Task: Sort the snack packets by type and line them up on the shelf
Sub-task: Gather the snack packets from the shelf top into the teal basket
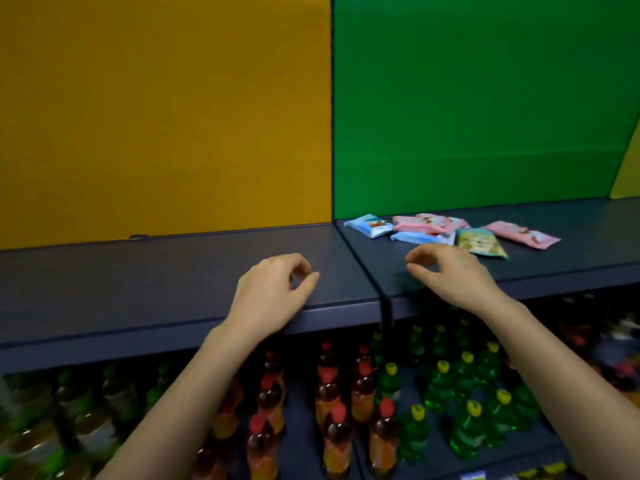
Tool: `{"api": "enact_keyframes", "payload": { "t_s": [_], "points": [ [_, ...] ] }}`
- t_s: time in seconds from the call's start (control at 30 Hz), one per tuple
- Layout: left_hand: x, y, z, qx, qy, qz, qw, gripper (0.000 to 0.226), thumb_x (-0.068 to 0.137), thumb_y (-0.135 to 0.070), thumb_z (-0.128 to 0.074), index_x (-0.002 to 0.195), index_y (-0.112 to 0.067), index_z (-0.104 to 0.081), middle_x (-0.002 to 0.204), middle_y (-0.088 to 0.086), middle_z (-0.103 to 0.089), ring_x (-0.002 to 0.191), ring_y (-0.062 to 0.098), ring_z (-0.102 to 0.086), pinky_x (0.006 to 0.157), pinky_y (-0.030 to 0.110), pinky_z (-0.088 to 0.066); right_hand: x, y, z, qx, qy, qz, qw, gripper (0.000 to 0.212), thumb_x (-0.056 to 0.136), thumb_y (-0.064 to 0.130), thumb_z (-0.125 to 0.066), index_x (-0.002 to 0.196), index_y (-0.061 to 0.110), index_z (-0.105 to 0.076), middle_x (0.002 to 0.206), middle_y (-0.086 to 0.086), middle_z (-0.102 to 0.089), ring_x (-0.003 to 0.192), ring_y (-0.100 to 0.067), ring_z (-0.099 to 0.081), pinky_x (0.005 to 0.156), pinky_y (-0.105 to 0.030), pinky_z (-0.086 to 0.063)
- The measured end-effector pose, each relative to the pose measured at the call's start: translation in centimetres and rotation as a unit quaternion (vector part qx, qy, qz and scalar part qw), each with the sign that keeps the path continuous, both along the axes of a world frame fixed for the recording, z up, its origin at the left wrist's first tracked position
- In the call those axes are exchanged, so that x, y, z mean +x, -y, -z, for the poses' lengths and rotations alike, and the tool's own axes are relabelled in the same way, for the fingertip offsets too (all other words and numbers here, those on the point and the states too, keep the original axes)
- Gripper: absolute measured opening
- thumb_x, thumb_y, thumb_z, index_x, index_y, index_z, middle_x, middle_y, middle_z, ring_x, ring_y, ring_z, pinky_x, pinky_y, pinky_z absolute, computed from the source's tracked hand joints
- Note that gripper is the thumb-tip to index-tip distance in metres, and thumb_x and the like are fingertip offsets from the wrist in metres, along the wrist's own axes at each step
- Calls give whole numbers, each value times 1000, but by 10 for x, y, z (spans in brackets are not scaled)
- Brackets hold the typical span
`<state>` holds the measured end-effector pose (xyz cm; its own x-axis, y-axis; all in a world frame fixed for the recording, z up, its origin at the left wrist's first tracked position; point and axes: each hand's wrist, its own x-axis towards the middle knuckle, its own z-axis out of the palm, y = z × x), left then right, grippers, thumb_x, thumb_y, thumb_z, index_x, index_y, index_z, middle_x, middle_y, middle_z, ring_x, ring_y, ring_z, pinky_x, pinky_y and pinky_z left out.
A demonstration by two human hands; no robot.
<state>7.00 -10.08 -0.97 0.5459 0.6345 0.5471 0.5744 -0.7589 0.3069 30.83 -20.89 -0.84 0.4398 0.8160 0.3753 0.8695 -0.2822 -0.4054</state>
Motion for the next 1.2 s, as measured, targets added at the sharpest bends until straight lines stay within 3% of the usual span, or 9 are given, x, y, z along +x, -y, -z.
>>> {"api": "enact_keyframes", "payload": {
  "t_s": [0.17, 0.3, 0.4, 0.57, 0.77, 0.9, 1.0, 1.1, 1.2],
  "points": [
    [81, -19, -6, -21, -26, -9, 999, 22, 91, -42, -51, 98, -25, -63, 101, -8, -66, 97, 17, -59, 75, 29, -43, 81, -8, -16, -13, 11, -1, 1000, 16, 88, 30, -58, 100, 25, -67, 99, 6, -67, 90, -13, -59, 80, -31, -46],
    [179, -61, -15, -63, -56, -60, 995, 27, 92, -41, -49, 105, -20, -62, 108, -2, -64, 104, 21, -56, 79, 32, -43, 170, -55, -37, -21, 18, -26, 999, 24, 87, 33, -58, 108, 22, -64, 112, -1, -64, 101, -19, -60, 88, -36, -47],
    [195, -84, -11, -112, -95, -70, 987, 35, 93, -42, -46, 113, -16, -57, 118, 6, -60, 108, 25, -53, 81, 34, -42, 179, -79, -35, -56, 23, -61, 996, 43, 89, 36, -57, 124, 12, -54, 126, -8, -55, 115, -22, -53, 98, -35, -41],
    [244, -120, 0, -217, -88, -91, 968, 52, 95, -44, -42, 130, -6, -43, 130, 18, -51, 117, 32, -49, 88, 36, -42, 197, -118, -29, -186, 10, -100, 977, 69, 86, 52, -55, 140, 12, -38, 144, -7, -42, 131, -23, -40, 105, -32, -33],
    [282, -145, 0, -248, -77, -160, 952, 77, 88, -59, -44, 139, -3, -28, 142, 22, -38, 132, 34, -37, 101, 38, -36, 209, -133, -28, -188, -43, -101, 976, 78, 73, 57, -68, 133, 11, -48, 134, -3, -53, 121, -21, -51, 100, -31, -39],
    [303, -156, -2, -290, -41, -167, 942, 101, 73, -61, -66, 141, -2, -20, 145, 18, -35, 135, 32, -33, 107, 38, -35, 214, -136, -23, -201, -75, -72, 974, 70, 66, 61, -72, 111, 11, -56, 109, -4, -61, 100, -23, -58, 83, -33, -45],
    [308, -165, -6, -365, -8, -145, 920, 97, 68, -43, -79, 136, 0, -24, 136, 13, -43, 124, 28, -44, 100, 33, -40, 217, -139, -18, -194, -61, -46, 978, 68, 64, 65, -70, 109, 16, -53, 109, 0, -59, 99, -20, -56, 81, -33, -43],
    [300, -165, -11, -397, -16, -121, 910, 75, 71, -34, -79, 126, -2, -42, 114, 10, -51, 101, 25, -51, 79, 29, -40, 216, -138, -15, -168, -43, -21, 985, 66, 64, 67, -69, 103, 18, -50, 108, -1, -58, 95, -21, -54, 73, -31, -39],
    [291, -170, -8, -421, 38, -76, 903, 46, 69, -16, -81, 108, -4, -59, 107, 12, -63, 90, 26, -59, 73, 31, -47, 218, -137, -12, -128, -48, 4, 991, 65, 69, 66, -65, 107, 16, -49, 112, -4, -58, 102, -25, -55, 73, -31, -37]
  ]
}}
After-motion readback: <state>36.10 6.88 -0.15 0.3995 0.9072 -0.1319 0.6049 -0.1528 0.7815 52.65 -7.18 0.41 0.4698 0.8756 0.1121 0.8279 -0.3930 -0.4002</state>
